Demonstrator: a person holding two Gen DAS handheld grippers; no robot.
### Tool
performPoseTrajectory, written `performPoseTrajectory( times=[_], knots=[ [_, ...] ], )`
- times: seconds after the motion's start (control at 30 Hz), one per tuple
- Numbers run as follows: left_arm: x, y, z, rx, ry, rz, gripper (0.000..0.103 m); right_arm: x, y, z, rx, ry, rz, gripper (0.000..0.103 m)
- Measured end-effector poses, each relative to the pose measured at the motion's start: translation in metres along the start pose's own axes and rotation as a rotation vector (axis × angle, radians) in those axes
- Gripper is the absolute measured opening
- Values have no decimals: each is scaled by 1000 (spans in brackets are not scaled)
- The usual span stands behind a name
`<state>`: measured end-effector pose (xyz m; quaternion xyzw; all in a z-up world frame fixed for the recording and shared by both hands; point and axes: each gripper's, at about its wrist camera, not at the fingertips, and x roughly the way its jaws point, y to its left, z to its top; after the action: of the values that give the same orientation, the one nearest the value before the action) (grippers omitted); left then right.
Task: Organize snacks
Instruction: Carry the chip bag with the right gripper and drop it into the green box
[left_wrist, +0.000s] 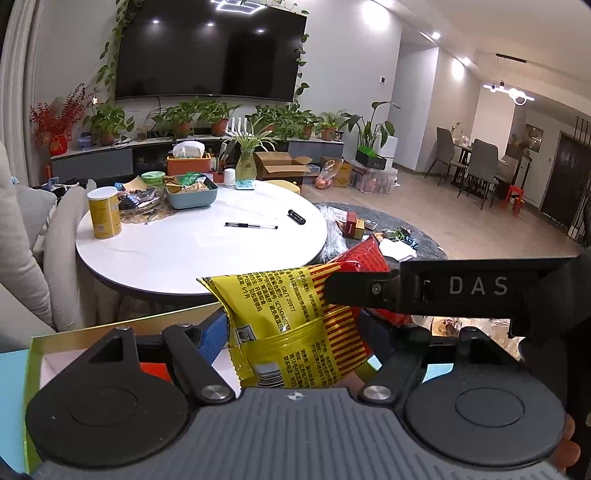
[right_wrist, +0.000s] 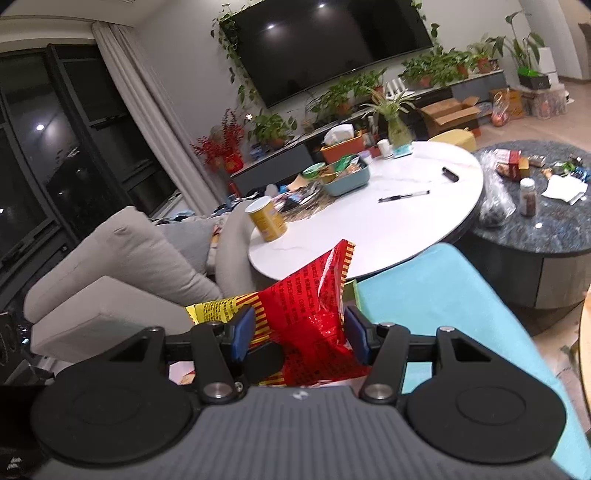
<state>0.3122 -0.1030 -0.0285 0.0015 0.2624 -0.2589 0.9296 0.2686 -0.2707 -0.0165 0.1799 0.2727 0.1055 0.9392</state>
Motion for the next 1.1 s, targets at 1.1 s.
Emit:
performPoseTrajectory(
  times=[1.1],
  knots=[
    [12, 34, -11, 17, 122, 116, 73, 41, 14, -14, -48, 96, -28, 60]
  ],
)
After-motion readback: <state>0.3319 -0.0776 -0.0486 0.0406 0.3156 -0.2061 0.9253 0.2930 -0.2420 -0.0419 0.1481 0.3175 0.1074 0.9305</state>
